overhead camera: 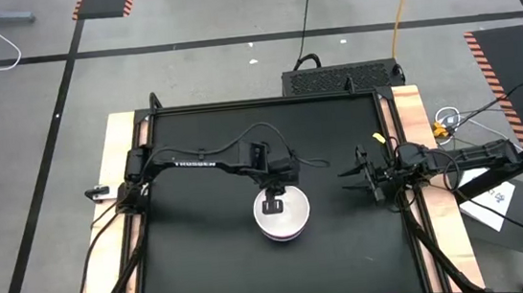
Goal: Nest bowls inside each other
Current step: Stack the white bowl on top of the pink bowl
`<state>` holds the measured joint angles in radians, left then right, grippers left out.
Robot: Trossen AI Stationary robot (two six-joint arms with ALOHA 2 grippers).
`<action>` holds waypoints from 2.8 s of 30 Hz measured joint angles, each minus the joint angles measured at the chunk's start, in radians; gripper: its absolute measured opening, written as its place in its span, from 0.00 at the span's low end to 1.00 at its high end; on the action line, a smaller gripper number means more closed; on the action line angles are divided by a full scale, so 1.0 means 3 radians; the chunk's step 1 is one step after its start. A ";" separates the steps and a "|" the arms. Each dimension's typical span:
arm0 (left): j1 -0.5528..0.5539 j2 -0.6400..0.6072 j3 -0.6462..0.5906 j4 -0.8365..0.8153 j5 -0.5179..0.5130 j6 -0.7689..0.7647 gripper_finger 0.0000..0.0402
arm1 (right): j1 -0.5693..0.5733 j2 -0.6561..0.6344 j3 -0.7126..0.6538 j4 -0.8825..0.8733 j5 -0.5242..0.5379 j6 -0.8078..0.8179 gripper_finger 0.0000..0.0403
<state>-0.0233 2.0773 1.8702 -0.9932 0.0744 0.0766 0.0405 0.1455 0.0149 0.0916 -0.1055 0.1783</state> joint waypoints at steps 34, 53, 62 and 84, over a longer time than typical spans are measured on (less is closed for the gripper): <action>0.0121 -0.0286 -0.0021 0.0358 0.0302 0.0037 0.48 | -0.0001 0.0001 0.0000 -0.0008 -0.0001 0.0036 0.42; 0.0203 -0.0287 -0.0447 0.0595 0.0555 -0.0021 0.23 | 0.0000 0.0003 0.0000 -0.0024 -0.0001 0.0033 0.42; 0.0202 -0.0292 -0.0491 0.0628 0.0604 0.0015 0.08 | 0.0000 0.0003 -0.0001 -0.0024 -0.0001 0.0050 0.42; 0.0212 -0.0340 -0.0069 0.0393 0.0712 0.0065 0.48 | 0.0000 0.0003 0.0000 -0.0026 -0.0001 0.0039 0.42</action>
<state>0.0402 1.9755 1.8495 -0.8753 0.2881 0.0959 0.0406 0.1463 0.0151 0.0837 -0.1059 0.1902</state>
